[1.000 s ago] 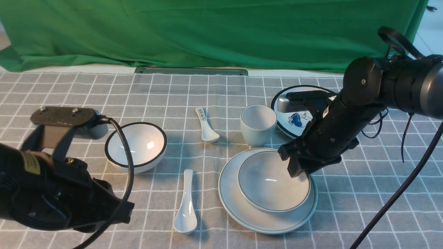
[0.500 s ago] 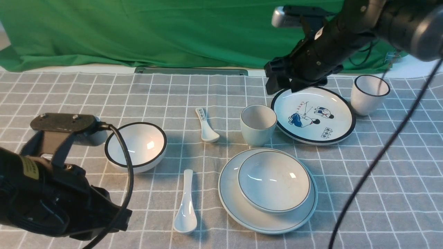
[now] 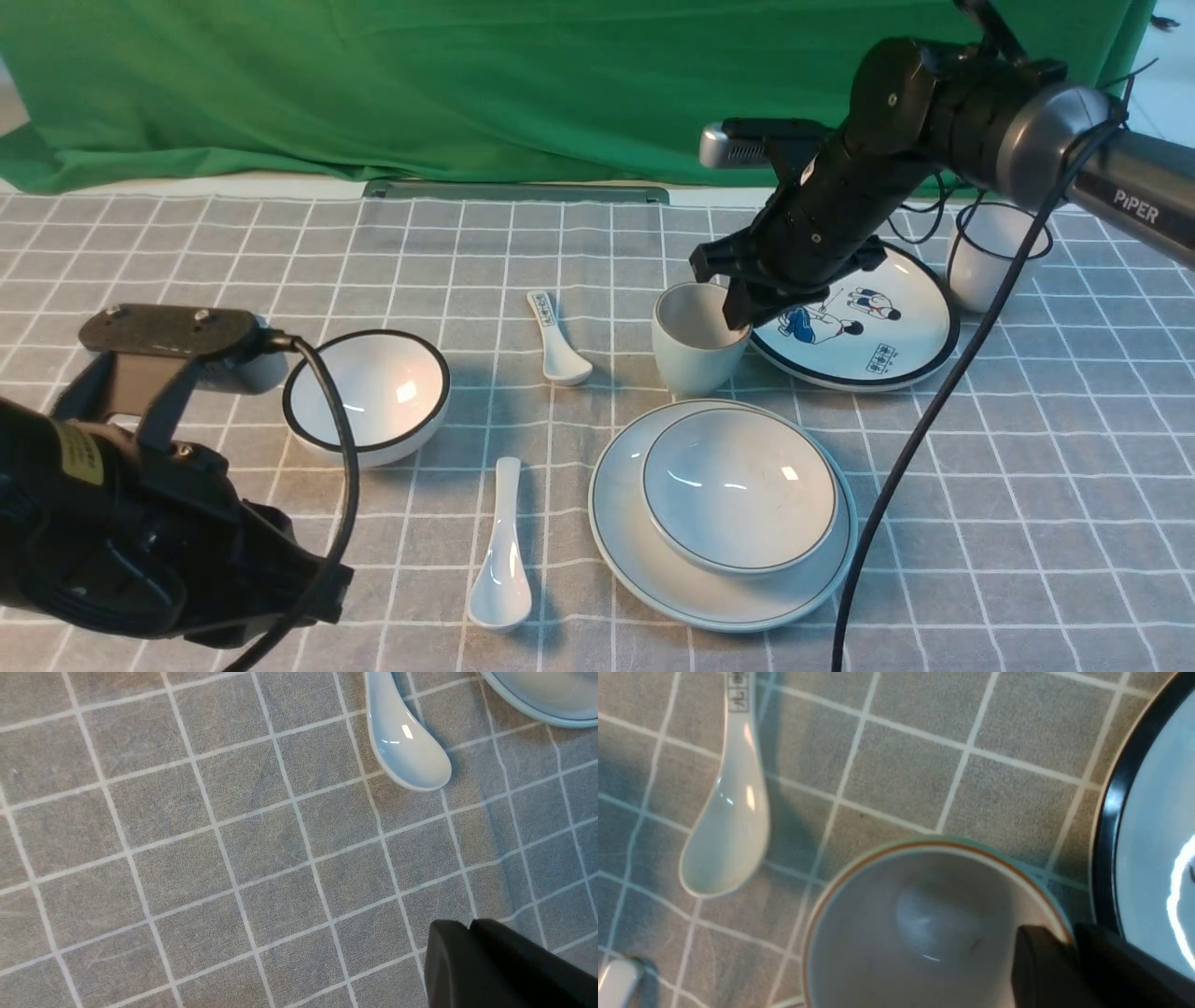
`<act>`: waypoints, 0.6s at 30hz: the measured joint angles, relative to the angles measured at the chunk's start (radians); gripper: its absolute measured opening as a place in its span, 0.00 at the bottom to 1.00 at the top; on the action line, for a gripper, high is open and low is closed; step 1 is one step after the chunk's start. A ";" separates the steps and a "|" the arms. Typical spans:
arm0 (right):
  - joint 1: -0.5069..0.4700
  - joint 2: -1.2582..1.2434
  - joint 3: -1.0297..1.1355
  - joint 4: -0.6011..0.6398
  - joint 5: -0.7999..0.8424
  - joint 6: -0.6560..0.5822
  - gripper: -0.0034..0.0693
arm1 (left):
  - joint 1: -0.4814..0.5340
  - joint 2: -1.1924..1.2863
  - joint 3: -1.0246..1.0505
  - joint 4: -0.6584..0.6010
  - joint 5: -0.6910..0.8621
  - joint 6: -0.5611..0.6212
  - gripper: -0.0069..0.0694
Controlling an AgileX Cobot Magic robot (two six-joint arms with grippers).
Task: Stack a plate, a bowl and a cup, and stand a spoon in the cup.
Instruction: Use the right arm to grab a blue teacup, then use the right arm to put the blue teacup into the blue rice bowl in the middle
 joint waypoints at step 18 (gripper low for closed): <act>0.014 -0.291 -0.017 -0.071 0.302 -0.054 0.15 | 0.000 0.000 0.000 0.000 -0.001 -0.007 0.11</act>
